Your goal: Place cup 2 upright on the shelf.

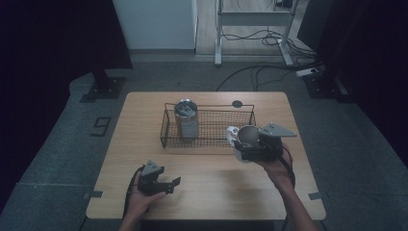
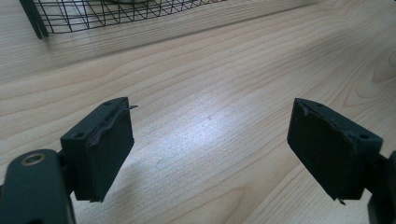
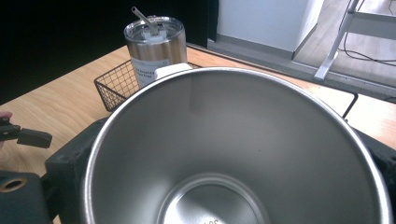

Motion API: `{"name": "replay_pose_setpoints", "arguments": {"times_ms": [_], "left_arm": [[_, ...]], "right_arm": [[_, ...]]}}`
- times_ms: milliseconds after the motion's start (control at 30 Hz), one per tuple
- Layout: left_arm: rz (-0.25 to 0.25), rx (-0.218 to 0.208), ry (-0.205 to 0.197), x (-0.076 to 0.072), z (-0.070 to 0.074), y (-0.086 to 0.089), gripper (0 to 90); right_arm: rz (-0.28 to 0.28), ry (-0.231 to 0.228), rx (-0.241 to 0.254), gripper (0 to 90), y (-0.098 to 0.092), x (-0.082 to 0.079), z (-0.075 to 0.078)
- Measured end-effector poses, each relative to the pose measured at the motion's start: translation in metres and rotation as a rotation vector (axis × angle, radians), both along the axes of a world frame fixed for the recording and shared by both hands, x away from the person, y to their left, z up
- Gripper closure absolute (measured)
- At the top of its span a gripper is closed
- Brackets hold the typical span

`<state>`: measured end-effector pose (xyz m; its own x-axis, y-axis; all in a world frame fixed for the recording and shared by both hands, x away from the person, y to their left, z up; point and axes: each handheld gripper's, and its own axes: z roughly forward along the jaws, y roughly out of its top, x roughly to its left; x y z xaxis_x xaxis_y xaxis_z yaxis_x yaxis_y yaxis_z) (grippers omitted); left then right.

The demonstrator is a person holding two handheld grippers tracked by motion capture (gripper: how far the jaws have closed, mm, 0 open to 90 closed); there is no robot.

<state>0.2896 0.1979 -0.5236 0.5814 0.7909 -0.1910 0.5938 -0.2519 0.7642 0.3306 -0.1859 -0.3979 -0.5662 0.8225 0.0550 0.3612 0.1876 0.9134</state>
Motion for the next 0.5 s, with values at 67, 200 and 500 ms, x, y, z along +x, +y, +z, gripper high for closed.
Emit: {"name": "replay_pose_setpoints", "arguments": {"times_ms": [67, 200, 500], "left_arm": [[-0.001, 0.002, 0.0, 0.0, 0.0, 0.0, 14.8], [-0.003, 0.003, 0.0, 0.0, 0.0, 0.0, 14.8], [-0.008, -0.001, 0.005, -0.001, -0.001, -0.002, 14.8]], "right_arm": [[0.003, -0.003, -0.001, 5.8, 0.001, 0.002, 0.003], [0.006, -0.005, -0.003, 5.8, 0.003, 0.007, 0.008], [0.007, -0.006, -0.008, 5.8, 0.007, 0.018, 0.015]]}}
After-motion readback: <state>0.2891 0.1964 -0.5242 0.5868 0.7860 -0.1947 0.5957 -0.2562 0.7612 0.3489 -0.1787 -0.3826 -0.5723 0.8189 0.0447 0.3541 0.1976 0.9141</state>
